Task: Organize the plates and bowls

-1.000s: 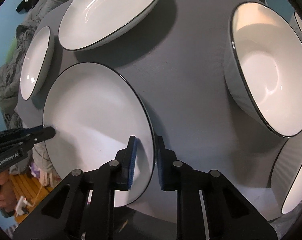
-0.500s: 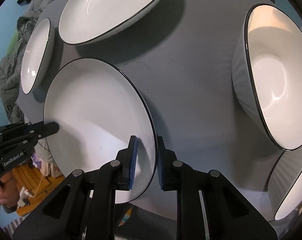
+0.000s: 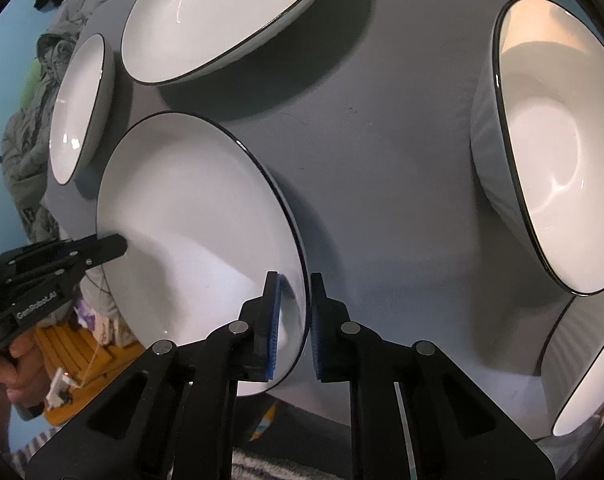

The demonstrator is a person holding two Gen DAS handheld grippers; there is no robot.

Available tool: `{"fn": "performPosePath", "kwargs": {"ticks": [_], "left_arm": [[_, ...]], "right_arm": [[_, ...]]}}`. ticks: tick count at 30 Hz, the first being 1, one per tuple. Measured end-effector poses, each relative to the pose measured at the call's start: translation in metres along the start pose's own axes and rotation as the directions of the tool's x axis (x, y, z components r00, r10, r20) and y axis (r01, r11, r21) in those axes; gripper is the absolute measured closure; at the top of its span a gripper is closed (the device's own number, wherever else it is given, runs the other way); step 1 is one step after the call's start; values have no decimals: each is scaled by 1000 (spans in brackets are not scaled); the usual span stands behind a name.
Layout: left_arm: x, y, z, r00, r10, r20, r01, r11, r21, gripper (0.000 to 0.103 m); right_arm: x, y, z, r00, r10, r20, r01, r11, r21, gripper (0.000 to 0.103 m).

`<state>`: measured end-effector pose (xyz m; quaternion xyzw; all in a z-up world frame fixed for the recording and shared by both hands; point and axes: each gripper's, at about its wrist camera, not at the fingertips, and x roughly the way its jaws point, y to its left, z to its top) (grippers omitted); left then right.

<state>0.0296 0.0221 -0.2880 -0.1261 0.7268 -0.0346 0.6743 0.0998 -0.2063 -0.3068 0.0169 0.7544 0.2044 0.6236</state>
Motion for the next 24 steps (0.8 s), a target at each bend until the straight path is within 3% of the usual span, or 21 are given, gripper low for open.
{"fn": "performPosePath", "kwargs": {"ticks": [24], "left_arm": [[-37,-32,28,999,13,45,-14,1000,21,94]], "right_arm": [[-33,-14,26,1000,28,2,-28,999,21,91]]}}
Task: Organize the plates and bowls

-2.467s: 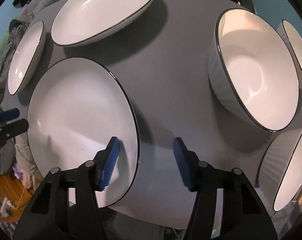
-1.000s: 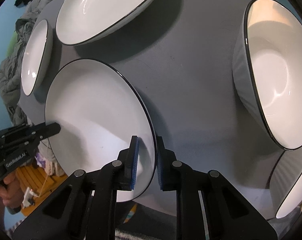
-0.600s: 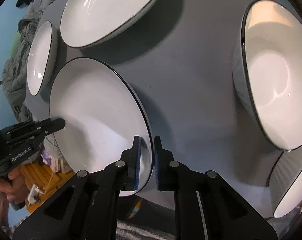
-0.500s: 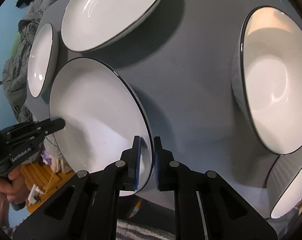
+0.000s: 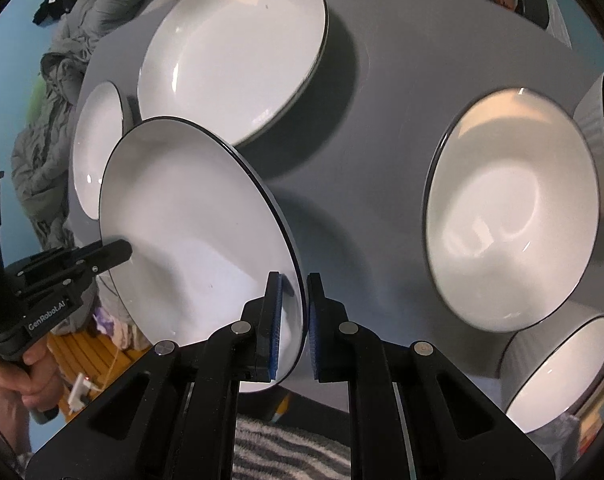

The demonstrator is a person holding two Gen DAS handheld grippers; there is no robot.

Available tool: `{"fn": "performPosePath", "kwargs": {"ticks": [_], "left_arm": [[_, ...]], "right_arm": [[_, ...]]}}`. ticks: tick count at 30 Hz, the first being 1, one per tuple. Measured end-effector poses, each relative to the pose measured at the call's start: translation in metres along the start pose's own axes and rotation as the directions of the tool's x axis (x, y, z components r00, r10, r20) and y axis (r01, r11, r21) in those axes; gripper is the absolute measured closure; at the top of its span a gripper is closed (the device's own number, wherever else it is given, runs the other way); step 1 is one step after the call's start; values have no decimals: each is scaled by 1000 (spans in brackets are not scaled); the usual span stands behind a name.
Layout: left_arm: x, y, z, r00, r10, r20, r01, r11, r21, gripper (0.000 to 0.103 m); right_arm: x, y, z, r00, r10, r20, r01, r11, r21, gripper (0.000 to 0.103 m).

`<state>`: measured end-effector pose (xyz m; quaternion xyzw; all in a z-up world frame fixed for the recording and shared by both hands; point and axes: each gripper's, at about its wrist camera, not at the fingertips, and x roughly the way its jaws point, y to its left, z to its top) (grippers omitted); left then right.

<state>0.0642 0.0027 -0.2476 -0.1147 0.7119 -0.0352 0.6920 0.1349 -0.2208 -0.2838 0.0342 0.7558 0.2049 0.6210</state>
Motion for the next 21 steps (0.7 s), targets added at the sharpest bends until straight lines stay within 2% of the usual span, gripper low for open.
{"fn": "performPosePath", "kwargs": {"ticks": [11,21], "left_arm": [[-11,-3,43,999,16,44,-16,1000,11,94],[-4,2,79,999,22,43,-21,999,-25,94]], "right_arm": [[-19,3,31,999,-12,33,13,999,-32,91],[-19,6,71,1000,-9,27,10,999,-36,91]]}}
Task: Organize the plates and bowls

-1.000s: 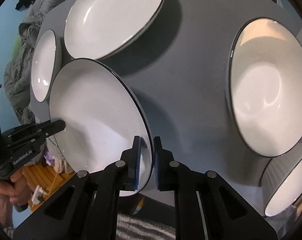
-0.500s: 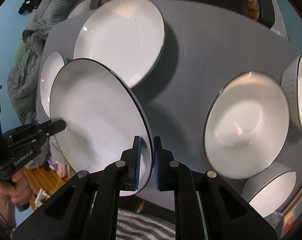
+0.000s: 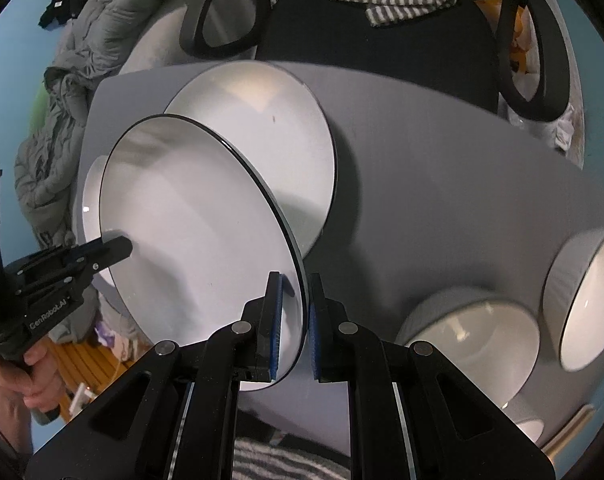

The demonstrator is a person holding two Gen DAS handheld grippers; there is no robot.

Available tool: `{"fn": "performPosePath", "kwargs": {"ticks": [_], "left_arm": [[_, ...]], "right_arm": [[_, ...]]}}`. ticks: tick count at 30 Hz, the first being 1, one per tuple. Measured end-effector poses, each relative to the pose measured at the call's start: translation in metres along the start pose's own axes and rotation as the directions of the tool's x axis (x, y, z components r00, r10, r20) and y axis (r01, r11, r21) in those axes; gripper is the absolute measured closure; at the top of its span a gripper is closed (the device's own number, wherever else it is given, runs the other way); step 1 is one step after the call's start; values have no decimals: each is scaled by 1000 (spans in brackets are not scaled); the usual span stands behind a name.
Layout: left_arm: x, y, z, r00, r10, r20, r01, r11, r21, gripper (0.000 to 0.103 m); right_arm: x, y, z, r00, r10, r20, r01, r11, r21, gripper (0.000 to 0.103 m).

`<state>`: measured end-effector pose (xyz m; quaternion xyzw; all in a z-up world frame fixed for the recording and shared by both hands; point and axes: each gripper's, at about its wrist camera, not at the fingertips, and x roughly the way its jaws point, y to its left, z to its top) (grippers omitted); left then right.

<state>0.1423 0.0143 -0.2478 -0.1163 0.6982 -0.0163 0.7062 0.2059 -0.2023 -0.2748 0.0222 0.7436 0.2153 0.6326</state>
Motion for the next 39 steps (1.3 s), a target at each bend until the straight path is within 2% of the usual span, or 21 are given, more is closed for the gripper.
{"fn": "performPosePath", "kwargs": {"ticks": [12,29,30,35,39], "left_arm": [[12,6,38,998,52,-34,-53,999,-6,93],[25,14,48,994,80,-68,-85,994,-70,93],[25,15,48,994,78,-72,-84,994,-72,92],[27,13,51,993,94,-77,-100,992,-78,91],[30,6,54,988,132,-85,-137,989,-60,90]], "right_arm": [[16,5,40,999,2,-36,-2,1000,-1,91],[29,-9,59,998,15,-64,-13,999,33,90],[29,-10,60,998,18,-67,-16,999,39,89],[28,-8,64,994,76,-80,-70,995,73,61],[28,-6,65,992,87,-87,-77,991,108,51]]}}
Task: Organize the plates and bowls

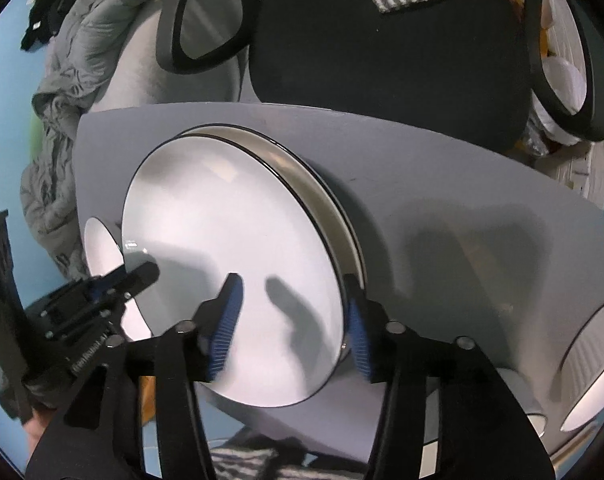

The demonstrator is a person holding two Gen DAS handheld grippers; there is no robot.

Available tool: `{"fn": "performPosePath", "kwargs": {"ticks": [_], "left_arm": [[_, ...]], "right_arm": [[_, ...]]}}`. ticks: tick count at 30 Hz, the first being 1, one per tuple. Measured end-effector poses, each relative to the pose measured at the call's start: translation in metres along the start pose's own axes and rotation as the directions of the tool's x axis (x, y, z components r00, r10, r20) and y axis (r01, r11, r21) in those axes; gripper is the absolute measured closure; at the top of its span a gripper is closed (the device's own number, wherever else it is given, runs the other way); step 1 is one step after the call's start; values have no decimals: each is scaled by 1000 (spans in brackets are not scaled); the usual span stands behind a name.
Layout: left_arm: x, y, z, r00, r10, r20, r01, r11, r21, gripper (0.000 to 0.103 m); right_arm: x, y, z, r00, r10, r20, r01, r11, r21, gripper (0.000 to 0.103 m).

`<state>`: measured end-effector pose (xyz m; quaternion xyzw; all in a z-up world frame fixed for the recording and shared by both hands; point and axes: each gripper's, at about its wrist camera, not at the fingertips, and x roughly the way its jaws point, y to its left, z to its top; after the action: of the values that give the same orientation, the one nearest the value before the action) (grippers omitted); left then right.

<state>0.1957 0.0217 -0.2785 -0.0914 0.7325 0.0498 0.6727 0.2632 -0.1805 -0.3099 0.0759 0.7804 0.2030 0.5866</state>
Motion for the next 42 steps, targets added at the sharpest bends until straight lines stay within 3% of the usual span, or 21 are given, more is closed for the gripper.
{"fn": "performPosePath", "kwargs": {"ticks": [6,14,23,26,29,42], "left_arm": [[-5,-1,-3,1000,11,5,-11,1000,-18,87],[-11,-1,-8,1000,16,22,-16,999,-30,87],[-16,2,-18,999,6,36,-5,999,-39,87],[-19,4,-23,999,1,42,1,999,-42,87],[-23,5,-27,999,-3,50,5,999,-42,87],[-42,15,-51,996,-22,83,27,998,-50,87]], "right_arm": [[5,7,0,996,-34,-83,38,998,48,36],[1,20,-1,988,-139,-72,141,990,26,35],[-1,25,-3,980,-186,-71,188,982,23,34],[-4,24,-4,967,-248,-63,250,968,25,31],[-3,23,-4,972,-226,-67,228,973,22,31],[-17,25,-35,958,-286,-2,286,956,-60,31]]}}
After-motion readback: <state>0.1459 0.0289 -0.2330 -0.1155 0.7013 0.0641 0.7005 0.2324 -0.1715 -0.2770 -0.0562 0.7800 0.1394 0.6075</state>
